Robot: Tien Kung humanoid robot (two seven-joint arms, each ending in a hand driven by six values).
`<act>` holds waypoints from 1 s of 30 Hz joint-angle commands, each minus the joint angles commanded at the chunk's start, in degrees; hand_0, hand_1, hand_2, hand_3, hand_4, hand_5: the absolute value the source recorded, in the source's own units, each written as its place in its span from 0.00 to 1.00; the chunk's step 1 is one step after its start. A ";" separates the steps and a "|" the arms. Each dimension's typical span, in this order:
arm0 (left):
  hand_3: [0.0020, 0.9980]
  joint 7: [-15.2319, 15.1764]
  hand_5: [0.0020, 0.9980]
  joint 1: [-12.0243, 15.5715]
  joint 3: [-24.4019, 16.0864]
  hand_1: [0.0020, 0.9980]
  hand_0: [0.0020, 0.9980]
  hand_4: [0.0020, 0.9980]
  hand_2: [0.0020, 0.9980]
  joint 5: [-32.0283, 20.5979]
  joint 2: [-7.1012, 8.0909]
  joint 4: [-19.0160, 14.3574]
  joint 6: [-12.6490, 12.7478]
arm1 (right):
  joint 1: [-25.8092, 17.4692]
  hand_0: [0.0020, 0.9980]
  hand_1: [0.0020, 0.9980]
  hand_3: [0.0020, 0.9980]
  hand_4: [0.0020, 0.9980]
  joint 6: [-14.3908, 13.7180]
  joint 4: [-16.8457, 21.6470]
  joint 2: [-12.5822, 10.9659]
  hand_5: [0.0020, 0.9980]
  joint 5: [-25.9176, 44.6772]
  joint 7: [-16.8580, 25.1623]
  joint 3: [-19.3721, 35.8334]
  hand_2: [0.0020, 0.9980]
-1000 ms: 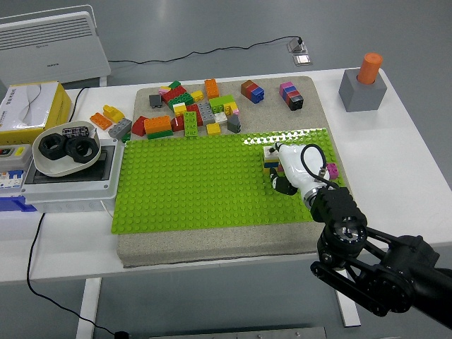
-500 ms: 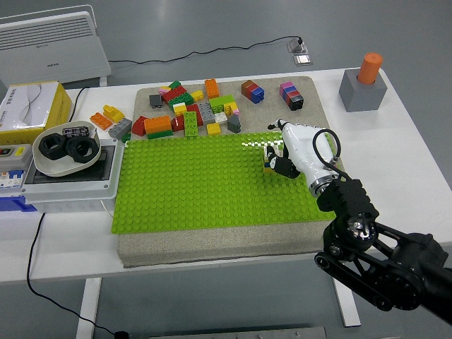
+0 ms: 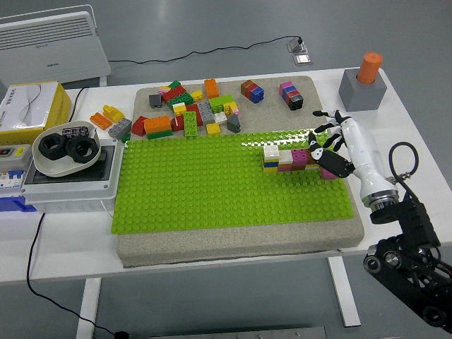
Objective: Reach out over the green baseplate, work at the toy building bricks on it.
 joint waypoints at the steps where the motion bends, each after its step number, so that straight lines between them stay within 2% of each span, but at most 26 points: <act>1: 0.50 -0.02 0.00 -0.11 -0.01 0.37 0.72 0.21 0.32 0.01 0.01 0.00 0.04 | -0.17 0.36 0.41 0.71 0.56 -0.12 0.24 0.00 0.27 1.15 1.30 0.85 0.62; 4: 0.50 -0.08 0.00 -0.33 0.19 0.37 0.72 0.22 0.32 -0.11 0.07 0.00 0.07 | -0.39 0.36 0.42 0.70 0.58 -0.37 0.65 0.25 0.28 3.93 4.90 2.80 0.62; 8: 0.50 -0.21 0.00 -0.42 1.03 0.37 0.72 0.22 0.32 -0.85 0.19 0.00 -0.01 | -0.70 0.36 0.42 0.70 0.58 -0.55 0.81 0.37 0.28 6.93 7.64 4.12 0.62; 17: 0.50 -0.34 0.00 -0.31 4.03 0.36 0.72 0.22 0.32 -2.74 0.45 0.00 -0.61 | -1.83 0.37 0.41 0.68 0.59 -0.66 1.58 0.71 0.28 9.62 9.69 6.58 0.60; 30: 0.50 -0.11 0.00 -0.34 4.15 0.36 0.72 0.23 0.32 -2.18 1.48 0.00 -0.93 | -3.06 0.36 0.39 0.67 0.60 -0.68 1.40 1.01 0.29 15.07 11.60 6.62 0.57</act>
